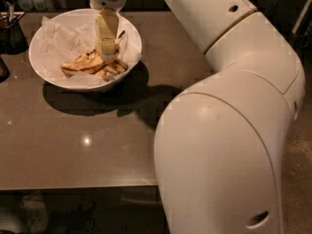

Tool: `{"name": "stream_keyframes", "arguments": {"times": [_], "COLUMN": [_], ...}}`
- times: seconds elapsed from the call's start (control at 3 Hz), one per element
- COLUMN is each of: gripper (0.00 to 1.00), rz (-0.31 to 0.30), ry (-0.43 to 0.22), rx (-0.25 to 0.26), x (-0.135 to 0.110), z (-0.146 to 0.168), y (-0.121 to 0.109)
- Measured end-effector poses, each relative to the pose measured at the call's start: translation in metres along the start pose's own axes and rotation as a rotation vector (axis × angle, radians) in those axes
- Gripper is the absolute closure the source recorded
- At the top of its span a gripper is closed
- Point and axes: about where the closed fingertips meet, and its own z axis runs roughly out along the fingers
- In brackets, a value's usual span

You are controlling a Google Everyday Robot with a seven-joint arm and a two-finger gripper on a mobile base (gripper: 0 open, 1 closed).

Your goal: Pick banana from white bowl

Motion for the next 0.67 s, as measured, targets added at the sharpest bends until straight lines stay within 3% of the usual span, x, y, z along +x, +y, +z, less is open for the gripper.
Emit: {"name": "stream_keyframes", "arguments": {"times": [0.67], "gripper": [0.27], "rz": [0.035], "ry": [0.005], "rx": [-0.020], "x": [-0.0018], "z": [0.0164], "y": [-0.0109]}}
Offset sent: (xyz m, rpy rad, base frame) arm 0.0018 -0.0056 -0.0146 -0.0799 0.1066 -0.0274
